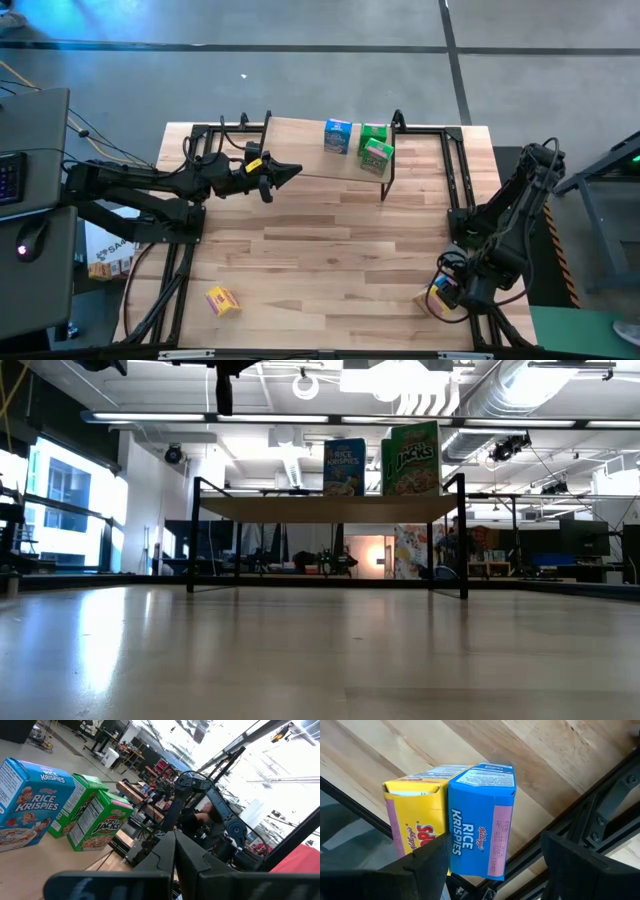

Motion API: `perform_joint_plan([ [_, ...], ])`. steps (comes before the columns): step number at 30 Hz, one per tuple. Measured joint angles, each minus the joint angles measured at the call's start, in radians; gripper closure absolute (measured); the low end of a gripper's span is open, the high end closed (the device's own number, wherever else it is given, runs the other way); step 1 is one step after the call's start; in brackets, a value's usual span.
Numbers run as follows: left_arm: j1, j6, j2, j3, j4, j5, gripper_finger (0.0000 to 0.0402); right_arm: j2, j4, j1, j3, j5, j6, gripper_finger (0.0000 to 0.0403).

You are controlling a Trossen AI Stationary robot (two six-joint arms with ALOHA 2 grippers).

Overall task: Stack cereal on shelf
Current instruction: Put the blue cereal box on the shelf aligned with the other blue cereal box

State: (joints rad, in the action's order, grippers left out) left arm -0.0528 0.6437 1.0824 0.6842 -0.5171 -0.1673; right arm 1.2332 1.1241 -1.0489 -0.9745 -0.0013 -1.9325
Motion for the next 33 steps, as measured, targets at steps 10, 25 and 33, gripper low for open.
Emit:
perform_joint_plan([
  [10,-0.009,0.007,0.0,0.0,0.0,0.0,0.0401,0.016,-0.029,0.0,0.0,0.004,-0.024,0.0121],
  [25,-0.027,0.018,0.0,0.0,-0.003,0.027,0.0402,0.004,-0.043,0.001,0.002,0.013,-0.06,0.0121],
  [33,-0.027,0.017,0.0,0.0,-0.002,0.027,0.0402,0.015,-0.044,0.001,0.002,0.016,-0.077,0.0121],
])
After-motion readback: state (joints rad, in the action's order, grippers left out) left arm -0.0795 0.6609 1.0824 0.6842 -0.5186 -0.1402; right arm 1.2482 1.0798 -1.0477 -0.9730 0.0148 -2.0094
